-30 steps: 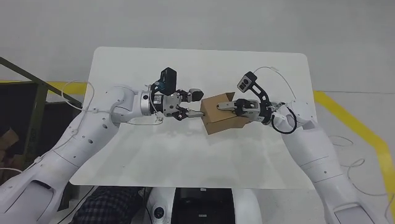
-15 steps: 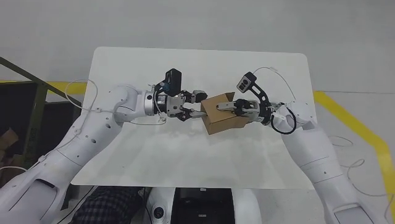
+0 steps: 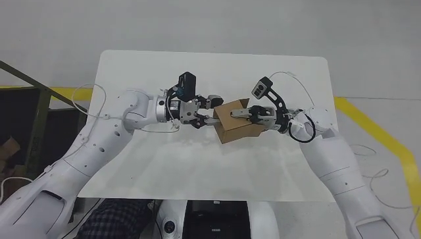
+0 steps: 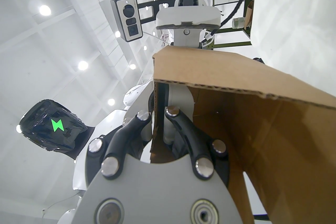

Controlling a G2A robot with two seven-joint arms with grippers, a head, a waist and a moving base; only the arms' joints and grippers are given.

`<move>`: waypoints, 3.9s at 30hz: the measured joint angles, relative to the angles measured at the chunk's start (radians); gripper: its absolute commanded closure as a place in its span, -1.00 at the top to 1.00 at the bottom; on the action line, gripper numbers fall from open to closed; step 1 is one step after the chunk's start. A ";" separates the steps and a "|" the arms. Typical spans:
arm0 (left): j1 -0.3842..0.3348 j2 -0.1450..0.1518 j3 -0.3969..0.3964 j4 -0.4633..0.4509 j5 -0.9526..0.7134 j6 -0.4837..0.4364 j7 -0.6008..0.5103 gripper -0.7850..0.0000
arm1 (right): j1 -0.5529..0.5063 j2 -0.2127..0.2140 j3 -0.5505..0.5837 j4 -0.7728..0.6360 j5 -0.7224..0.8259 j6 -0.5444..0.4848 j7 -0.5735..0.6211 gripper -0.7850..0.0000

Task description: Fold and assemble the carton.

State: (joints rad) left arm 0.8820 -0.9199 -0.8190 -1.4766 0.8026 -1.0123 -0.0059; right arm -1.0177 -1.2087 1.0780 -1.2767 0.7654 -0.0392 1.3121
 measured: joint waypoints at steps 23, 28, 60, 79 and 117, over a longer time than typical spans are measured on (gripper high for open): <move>0.050 0.008 -0.034 -0.022 0.018 0.000 0.014 0.11 | -0.009 0.007 0.027 0.005 0.009 -0.006 0.000 -1.00; 0.096 0.031 -0.083 -0.045 0.035 0.000 0.055 0.24 | -0.009 0.008 0.032 0.008 0.004 -0.012 -0.009 -1.00; 0.010 0.034 0.009 -0.032 0.023 0.027 -0.021 1.00 | -0.115 0.019 0.036 -0.163 -0.225 -0.134 -0.297 -1.00; 0.030 0.009 -0.012 -0.031 0.107 0.026 0.014 0.60 | -0.149 0.020 0.025 -0.244 -0.301 -0.127 -0.388 -1.00; 0.069 0.005 -0.061 -0.024 0.075 0.000 -0.016 -0.14 | -0.164 0.043 0.151 -0.222 -0.166 -0.103 -0.273 -1.00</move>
State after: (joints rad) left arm 0.9512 -0.9153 -0.8796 -1.5003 0.8778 -1.0123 -0.0215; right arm -1.1821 -1.1654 1.2291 -1.4989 0.5991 -0.1422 1.0393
